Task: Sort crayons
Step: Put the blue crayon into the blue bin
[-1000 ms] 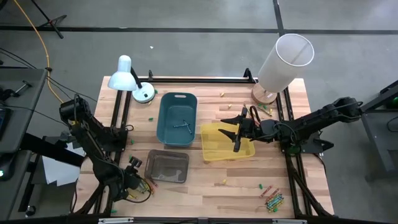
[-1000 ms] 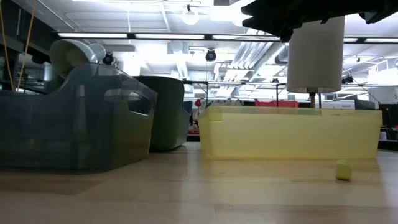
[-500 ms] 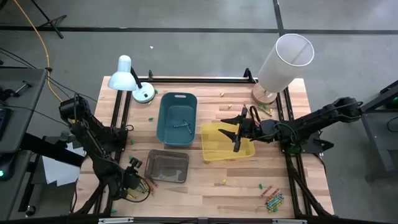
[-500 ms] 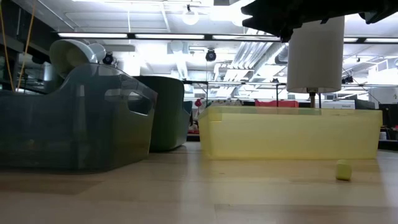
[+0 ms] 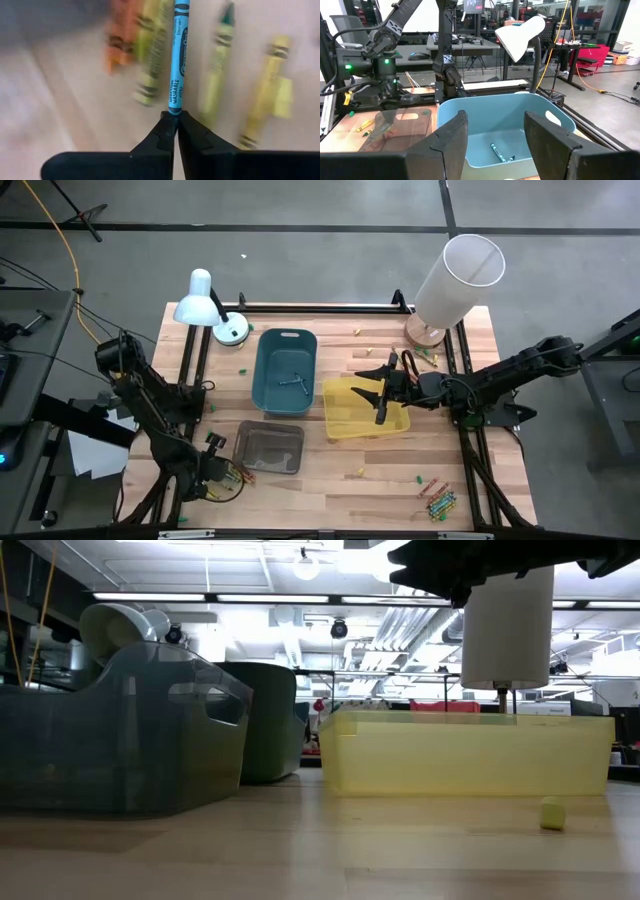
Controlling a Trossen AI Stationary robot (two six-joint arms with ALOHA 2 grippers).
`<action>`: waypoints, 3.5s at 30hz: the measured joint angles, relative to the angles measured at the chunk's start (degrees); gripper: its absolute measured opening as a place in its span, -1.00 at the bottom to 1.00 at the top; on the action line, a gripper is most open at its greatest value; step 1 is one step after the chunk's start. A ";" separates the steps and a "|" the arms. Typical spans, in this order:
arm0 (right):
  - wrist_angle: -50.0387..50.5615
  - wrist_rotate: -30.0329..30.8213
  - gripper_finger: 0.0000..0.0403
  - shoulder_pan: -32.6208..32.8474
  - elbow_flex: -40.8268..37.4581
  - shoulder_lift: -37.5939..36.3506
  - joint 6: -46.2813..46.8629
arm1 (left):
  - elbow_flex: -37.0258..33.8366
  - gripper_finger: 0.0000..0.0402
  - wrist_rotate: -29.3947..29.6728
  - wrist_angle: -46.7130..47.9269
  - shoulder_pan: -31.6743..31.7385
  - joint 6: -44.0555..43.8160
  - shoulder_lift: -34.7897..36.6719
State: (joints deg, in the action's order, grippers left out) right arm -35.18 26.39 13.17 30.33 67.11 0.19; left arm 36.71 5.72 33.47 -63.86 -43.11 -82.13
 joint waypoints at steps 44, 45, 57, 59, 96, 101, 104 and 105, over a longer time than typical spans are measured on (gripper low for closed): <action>-5.90 -0.30 -0.07 -4.00 0.00 4.85 -0.15 | -25.44 -1.00 7.23 -91.67 57.89 50.67 18.20; -8.74 -0.35 -0.07 -4.42 0.00 6.24 -0.17 | -25.21 -1.00 7.23 -91.47 58.15 50.69 17.81; -29.83 -9.77 -0.07 -11.03 11.44 27.39 -8.94 | -20.44 -1.00 3.26 -91.47 62.57 42.71 10.29; -27.12 -11.26 -0.07 -11.04 14.20 28.97 -9.53 | -19.79 -1.00 3.12 -91.61 63.08 41.54 9.17; -17.90 -15.50 -0.07 -11.69 22.51 33.46 2.51 | -19.56 -1.00 0.76 -95.48 63.52 43.25 6.47; -17.86 -16.00 -0.07 -11.65 22.51 33.46 2.43 | -19.56 -1.00 0.76 -95.55 63.52 43.34 6.47; -17.90 -16.02 -0.15 -11.65 22.51 33.46 2.43 | -19.56 -1.00 0.74 -95.55 63.52 43.34 6.47; -17.88 -16.04 -0.19 -11.65 22.51 33.46 2.43 | -19.56 -1.00 0.74 -95.55 63.52 43.34 6.47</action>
State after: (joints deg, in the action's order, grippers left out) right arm -53.06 10.35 1.52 52.84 100.57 2.61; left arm 17.15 6.46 -62.08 -0.34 0.23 -75.66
